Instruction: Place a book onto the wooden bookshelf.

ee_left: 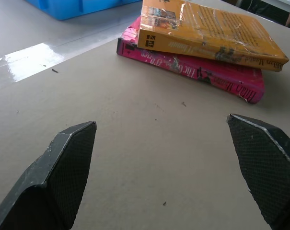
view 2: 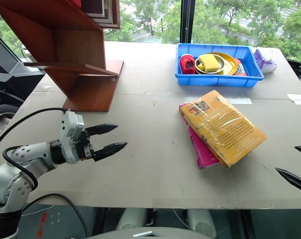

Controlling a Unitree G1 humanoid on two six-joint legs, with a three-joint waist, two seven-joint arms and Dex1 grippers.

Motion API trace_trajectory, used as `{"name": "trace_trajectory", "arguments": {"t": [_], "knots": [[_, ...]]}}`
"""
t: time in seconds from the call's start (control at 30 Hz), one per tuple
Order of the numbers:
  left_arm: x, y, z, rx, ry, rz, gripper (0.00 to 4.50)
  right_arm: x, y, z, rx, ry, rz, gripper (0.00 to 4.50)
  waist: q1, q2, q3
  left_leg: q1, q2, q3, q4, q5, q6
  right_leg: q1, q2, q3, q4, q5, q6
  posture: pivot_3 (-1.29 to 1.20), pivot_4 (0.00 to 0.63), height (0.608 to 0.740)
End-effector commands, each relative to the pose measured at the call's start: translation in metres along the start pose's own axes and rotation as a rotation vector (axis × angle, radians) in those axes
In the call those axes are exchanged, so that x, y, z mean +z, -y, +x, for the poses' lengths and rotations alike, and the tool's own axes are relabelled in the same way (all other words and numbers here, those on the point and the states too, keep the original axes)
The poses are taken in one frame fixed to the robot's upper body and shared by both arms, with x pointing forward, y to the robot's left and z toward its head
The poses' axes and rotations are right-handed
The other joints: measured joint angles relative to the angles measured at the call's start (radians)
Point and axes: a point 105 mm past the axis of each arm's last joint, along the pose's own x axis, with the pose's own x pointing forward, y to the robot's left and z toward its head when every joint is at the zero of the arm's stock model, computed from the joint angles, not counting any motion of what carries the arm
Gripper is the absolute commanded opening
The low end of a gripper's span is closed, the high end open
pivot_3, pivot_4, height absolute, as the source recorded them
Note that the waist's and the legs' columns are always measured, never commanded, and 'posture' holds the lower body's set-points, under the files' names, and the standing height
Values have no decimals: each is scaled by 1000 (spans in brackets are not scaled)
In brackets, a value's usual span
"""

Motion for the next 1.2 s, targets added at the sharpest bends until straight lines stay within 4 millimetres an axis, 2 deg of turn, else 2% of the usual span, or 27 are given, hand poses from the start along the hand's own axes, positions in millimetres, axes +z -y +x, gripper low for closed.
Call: {"name": "trace_trajectory", "arguments": {"t": [0.03, 0.1, 0.27, 0.3, 0.4, 0.53, 0.63, 0.7, 0.8, 0.9, 0.97, 1.07, 1.2], "knots": [[13, 4, 7, -53, 35, 34, 4500, 21, 8, 1, -53, 42, -53, 4449, 0, 0, 0, 0, 0, 0, 0, 0, 0, 0, 0, 0, 0, 0, 0, 0, 150, 740], [26, 9, 17, -104, 78, 63, 4500, 38, 11, 9, -89, 40, -58, 4449, 1, 1, 1, 0, 0, 0, 0, 0, 0, 0, 0, 0, 0, 0, 0, 0, 150, 740], [41, 14, 28, -154, 125, 97, 4500, 62, 10, 23, -59, 11, 0, 4449, -2, 1, 1, 1, 0, 1, 0, 0, 0, 0, 1, 1, 0, 0, 0, 0, 150, 740], [43, 17, 29, -173, 130, 104, 4500, 63, 12, 28, -68, -13, 3, 4217, -2, 1, 1, 0, 0, 0, 0, 0, 0, 0, 1, 1, 0, 0, 0, 0, 150, 740], [46, 28, 31, -226, 126, 140, 4500, 64, 14, 36, -80, -92, -10, 3309, 0, 2, 1, -2, -1, 0, 0, 0, 0, -2, 1, 1, -1, 2, -2, 0, 150, 740], [48, 33, 32, -256, 125, 169, 4500, 75, 25, 53, -126, -147, -117, 1329, -1, 1, 1, -5, -1, 0, 0, -1, 1, -3, 1, 0, -2, 2, -2, 0, 150, 740], [45, 35, 32, -262, 119, 176, 4500, 78, 45, 63, -225, -180, -143, 14, -2, 1, 1, -4, -2, 1, 0, -1, 2, -3, 1, 1, -2, 0, 0, 0, 150, 740], [44, 34, 33, -259, 120, 176, 4500, 83, 60, 78, -291, -198, -174, 14, -4, 1, 2, -4, -2, 1, 0, -1, 2, -3, 0, 1, -2, 0, 0, 0, 150, 740], [46, 36, 33, -262, 129, 170, 4500, 89, 58, 107, -241, -208, -232, 14, -9, 2, 2, -4, -2, 1, 0, -1, 2, -4, 1, 2, -2, 1, -1, 0, 150, 740], [44, 37, 33, -265, 128, 169, 4500, 82, 62, 131, -203, -266, -272, 14, -2, 2, 2, -5, -2, 1, 0, -1, 2, -5, 1, 1, -1, 2, -2, 0, 150, 740], [43, 39, 31, -268, 127, 166, 4500, 74, 69, 146, -177, -310, -277, 14, -3, 2, 3, -15, -2, 1, 1, -1, 2, -14, 1, 1, -1, 2, -2, 0, 150, 740], [43, 40, 29, -263, 124, 162, 4500, 70, 71, 161, -125, -345, -287, 14, -1, 3, 3, -19, -2, 2, 2, -1, 2, -17, 1, 2, -1, 4, 2, 0, 150, 740], [41, 43, 26, -253, 120, 154, 4500, 64, 57, 172, 20, -364, -232, 14, -1, 3, 3, -19, -2, 2, 1, -1, 2, -18, 1, 1, -1, 4, 2, 0, 150, 740]]}}
